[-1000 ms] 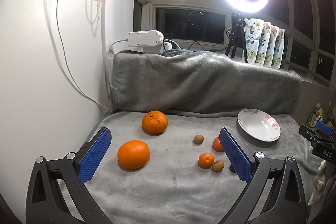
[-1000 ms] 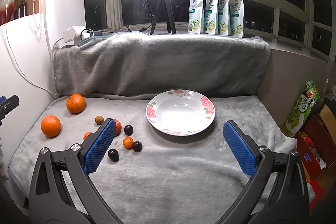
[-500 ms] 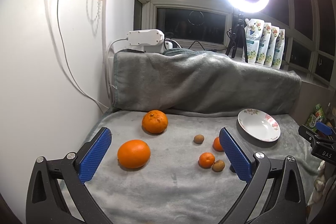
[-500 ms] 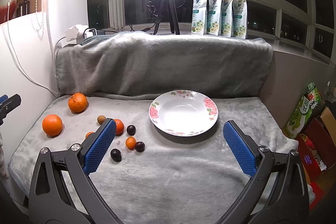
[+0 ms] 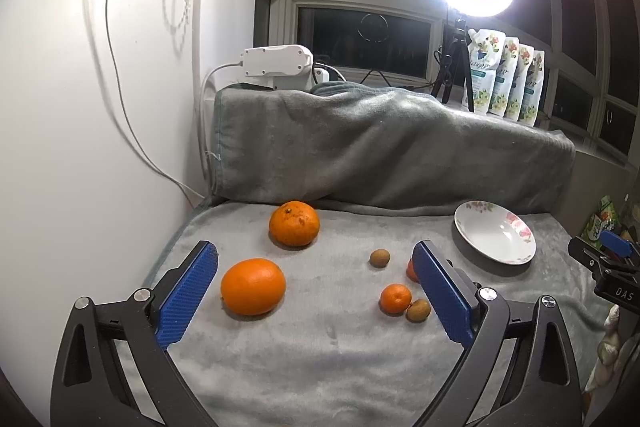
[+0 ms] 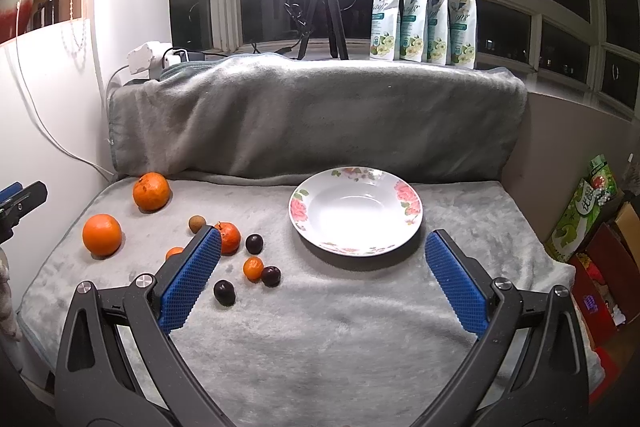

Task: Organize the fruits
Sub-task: 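Grasp a dark plum with the right tool while the left tool grasps a mandarin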

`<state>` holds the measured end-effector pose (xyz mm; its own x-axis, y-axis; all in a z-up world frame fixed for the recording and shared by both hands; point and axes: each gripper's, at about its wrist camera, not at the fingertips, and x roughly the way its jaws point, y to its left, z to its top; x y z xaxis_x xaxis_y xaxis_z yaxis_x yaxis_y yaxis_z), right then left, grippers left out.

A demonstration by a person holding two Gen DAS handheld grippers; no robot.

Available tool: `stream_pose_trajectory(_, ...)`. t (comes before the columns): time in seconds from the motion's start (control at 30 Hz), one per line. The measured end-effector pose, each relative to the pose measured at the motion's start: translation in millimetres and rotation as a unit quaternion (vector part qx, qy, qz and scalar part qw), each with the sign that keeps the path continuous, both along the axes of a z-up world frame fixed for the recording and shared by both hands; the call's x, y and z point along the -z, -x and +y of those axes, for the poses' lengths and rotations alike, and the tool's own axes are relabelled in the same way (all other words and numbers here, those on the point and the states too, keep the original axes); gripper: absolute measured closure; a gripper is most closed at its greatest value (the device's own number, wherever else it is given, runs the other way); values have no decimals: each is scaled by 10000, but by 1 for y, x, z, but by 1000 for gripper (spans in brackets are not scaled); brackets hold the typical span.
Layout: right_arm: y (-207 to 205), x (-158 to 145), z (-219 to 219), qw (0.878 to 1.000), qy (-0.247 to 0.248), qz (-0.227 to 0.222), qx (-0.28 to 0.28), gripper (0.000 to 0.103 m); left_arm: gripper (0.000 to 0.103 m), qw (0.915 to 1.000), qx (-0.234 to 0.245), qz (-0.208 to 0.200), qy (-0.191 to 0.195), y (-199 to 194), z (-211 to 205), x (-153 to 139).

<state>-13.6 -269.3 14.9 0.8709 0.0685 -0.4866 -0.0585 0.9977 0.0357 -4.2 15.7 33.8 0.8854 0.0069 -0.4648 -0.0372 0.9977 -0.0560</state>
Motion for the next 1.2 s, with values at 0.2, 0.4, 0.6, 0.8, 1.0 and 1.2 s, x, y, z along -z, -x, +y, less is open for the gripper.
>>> stream_pose_trajectory(0.2, 0, 4, 0, 10000, -35, 19, -45, 0, 6, 10000, 22, 48, 26, -1, 0, 4)
stream_pose_trajectory(0.4, -1, 8, -1, 9998, -121, 50, -138, 3, 15, 9994, 112, 286, 170, -8, 4, 21)
stream_pose_trajectory(0.6, 1, 16, -1, 9980, -377, 35, -503, 3, 24, 9973, 252, 578, 384, -14, 7, 40)
stream_pose_trajectory(0.8, -8, 29, 1, 9961, -453, 339, -676, 15, 31, 9933, 510, 823, 638, -22, 2, 54)
stream_pose_trajectory(1.0, -15, 42, 7, 9921, -465, 644, -968, 26, 36, 9862, 787, 1101, 955, -35, -3, 67)
stream_pose_trajectory(1.2, -26, 56, 18, 9864, -452, 906, -1295, 34, 47, 9760, 1123, 1398, 1236, -56, -15, 80)
